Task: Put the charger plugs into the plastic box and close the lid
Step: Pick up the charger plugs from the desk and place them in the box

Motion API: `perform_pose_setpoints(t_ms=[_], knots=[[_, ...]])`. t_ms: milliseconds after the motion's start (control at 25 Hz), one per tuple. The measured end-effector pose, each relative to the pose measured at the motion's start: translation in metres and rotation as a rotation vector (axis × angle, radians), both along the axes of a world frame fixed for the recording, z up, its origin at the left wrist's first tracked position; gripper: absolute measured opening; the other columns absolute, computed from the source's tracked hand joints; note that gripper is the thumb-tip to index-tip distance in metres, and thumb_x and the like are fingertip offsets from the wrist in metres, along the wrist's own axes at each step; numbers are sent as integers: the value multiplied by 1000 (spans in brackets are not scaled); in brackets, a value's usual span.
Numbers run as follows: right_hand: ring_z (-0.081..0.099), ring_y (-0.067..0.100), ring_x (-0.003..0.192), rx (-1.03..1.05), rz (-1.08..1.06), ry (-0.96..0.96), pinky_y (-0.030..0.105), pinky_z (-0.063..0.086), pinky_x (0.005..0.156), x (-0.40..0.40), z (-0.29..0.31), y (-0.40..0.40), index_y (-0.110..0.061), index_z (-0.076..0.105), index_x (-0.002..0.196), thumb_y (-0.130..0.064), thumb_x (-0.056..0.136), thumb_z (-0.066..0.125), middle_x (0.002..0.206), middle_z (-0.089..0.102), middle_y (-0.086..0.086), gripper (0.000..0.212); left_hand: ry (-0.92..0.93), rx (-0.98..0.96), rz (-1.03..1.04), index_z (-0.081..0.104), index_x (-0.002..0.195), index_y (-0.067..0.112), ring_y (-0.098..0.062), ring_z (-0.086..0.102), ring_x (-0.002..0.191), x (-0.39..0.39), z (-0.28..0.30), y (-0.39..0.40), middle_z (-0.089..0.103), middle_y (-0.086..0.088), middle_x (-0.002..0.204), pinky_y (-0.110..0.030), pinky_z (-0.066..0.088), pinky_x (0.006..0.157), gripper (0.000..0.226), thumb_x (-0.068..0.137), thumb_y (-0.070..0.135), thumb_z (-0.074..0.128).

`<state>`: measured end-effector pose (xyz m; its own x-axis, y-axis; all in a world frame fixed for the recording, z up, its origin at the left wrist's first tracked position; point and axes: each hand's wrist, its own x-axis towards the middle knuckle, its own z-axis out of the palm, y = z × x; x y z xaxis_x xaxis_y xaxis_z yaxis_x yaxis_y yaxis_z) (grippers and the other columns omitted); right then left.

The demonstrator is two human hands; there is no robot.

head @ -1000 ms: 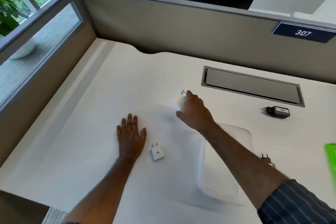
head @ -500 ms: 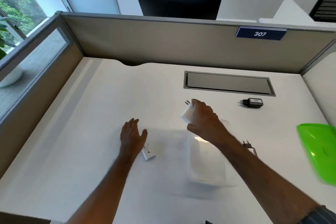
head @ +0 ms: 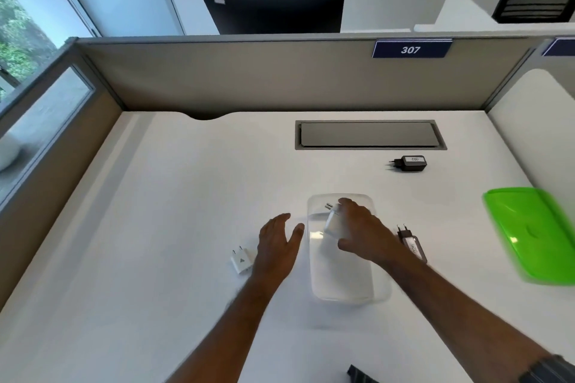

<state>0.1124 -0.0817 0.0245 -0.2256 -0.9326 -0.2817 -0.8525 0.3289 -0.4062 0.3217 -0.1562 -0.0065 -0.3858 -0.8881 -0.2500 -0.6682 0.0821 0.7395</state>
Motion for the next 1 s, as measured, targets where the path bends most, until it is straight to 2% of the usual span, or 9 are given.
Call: perform_pose_setpoints(t_ms=[160, 360, 600, 1000], knots=[[52, 27, 112, 51, 28, 0, 37, 48, 74, -1, -18, 0, -23, 37, 127, -22, 66, 70, 122, 52, -2, 69, -43, 26, -23, 41, 153, 26, -16, 27, 153, -5, -10, 8, 41, 5, 161, -41, 28, 124, 57, 102, 52, 49], [49, 30, 116, 100, 79, 9, 41, 52, 81, 0, -32, -9, -19, 38, 131, -15, 70, 71, 123, 51, 4, 70, -84, 62, -8, 40, 152, 31, -17, 29, 152, -4, -19, 9, 40, 6, 162, -45, 30, 122, 64, 98, 64, 46], [50, 29, 121, 96, 204, 176, 46, 48, 93, 4, -39, -27, -17, 41, 139, -13, 74, 73, 134, 51, 4, 73, -80, 88, 7, 36, 153, 33, -18, 30, 152, -3, -23, 8, 39, 7, 162, -46, 32, 121, 68, 95, 68, 46], [48, 30, 123, 24, 199, 296, 41, 49, 89, 7, -41, -28, -19, 38, 148, -4, 81, 62, 140, 45, 6, 73, -60, 56, 0, 31, 157, 31, -16, 26, 154, -5, -20, 8, 34, 6, 165, -43, 29, 122, 69, 98, 63, 47]])
